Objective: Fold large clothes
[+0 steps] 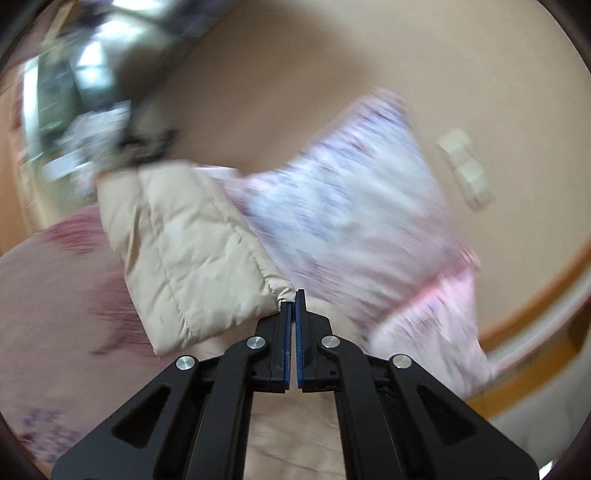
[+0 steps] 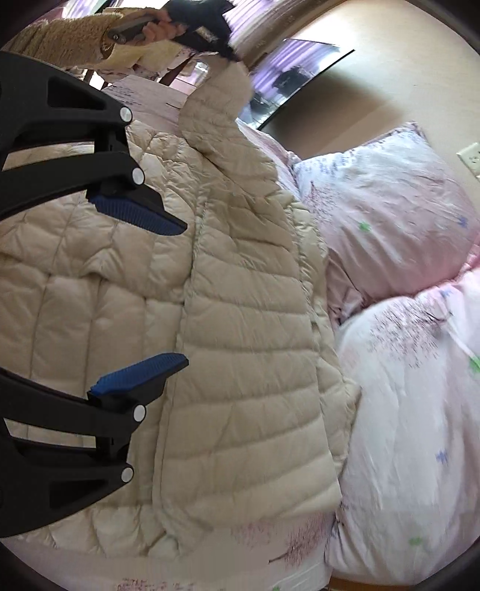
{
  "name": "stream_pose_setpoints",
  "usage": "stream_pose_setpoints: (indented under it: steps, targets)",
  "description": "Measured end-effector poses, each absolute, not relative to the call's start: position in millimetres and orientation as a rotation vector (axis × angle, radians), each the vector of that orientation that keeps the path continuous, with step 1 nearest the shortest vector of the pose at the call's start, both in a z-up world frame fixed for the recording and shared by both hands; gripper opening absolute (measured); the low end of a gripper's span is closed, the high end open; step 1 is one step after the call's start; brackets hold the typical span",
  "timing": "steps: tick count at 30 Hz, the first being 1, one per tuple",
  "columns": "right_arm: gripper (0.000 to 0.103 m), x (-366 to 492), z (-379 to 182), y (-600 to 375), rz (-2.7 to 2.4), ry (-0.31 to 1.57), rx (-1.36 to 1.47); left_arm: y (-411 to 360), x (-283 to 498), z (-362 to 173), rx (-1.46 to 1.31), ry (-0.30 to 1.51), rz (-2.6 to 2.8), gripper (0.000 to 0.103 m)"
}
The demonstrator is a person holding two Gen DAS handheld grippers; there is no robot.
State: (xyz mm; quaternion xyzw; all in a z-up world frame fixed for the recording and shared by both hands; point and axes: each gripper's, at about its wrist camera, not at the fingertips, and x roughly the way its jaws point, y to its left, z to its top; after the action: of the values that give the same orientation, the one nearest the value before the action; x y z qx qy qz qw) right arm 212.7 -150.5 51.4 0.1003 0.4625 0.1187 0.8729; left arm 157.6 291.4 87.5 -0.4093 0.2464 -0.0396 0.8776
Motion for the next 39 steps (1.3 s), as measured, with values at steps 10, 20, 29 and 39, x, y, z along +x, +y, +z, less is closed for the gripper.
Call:
stream_pose_setpoints:
  steps: [10, 20, 29, 39]
  targets:
    - [0.067, 204, 49, -200, 0.153, 0.939, 0.261, 77, 196, 90, -0.521, 0.652, -0.49, 0.0]
    - [0.067, 208, 44, -221, 0.088, 0.937, 0.268, -27, 204, 19, -0.292, 0.92, -0.603, 0.025]
    - [0.066, 215, 57, -140, 0.267, 0.863, 0.024, 64, 180, 49, -0.366, 0.799, -0.546, 0.086]
    - [0.059, 231, 19, 5, 0.229, 0.737, -0.566, 132, 208, 10, -0.421, 0.897, -0.282, 0.085]
